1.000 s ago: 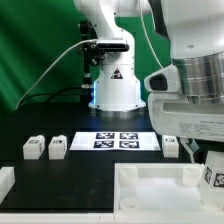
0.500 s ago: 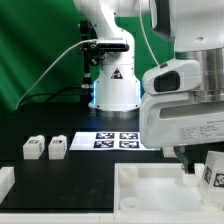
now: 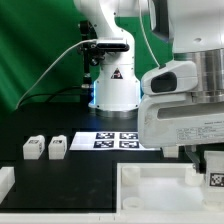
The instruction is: Assemble one leg
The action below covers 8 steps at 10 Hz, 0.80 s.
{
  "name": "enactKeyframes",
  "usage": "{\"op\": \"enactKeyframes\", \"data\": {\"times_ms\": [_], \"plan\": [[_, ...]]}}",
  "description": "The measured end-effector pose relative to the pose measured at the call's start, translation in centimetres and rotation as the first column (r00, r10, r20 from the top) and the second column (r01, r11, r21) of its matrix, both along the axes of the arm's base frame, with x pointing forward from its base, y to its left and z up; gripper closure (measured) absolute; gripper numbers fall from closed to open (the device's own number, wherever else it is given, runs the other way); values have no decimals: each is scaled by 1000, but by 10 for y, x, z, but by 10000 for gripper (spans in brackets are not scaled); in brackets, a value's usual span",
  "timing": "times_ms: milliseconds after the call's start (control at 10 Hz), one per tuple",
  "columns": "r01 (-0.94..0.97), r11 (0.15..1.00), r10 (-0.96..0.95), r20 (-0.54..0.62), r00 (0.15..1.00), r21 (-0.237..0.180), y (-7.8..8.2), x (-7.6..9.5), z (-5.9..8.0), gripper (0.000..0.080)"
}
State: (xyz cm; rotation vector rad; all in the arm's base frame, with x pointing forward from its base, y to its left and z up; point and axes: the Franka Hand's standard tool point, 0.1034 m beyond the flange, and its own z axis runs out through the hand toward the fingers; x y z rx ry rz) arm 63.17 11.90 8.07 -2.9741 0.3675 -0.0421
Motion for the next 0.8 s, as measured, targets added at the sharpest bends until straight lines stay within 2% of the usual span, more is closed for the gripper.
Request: {"op": "enactKeyframes", "data": {"times_ms": [200,300,400,500,600,800], "plan": [[209,978,-208,-31,978,10,-1,0,0,496],[243,970,-243,-37,969,13,-1,0,0,496],[378,925,-375,-67,924,30,-3,0,-3,496],[505,862,-500,-97,861,45,-5,2,-4,500],[661,747,-648,-150,747,64,-7,2,-4,500],[862,506,-834,-233,500,40,-2,1,-5,500]]}}
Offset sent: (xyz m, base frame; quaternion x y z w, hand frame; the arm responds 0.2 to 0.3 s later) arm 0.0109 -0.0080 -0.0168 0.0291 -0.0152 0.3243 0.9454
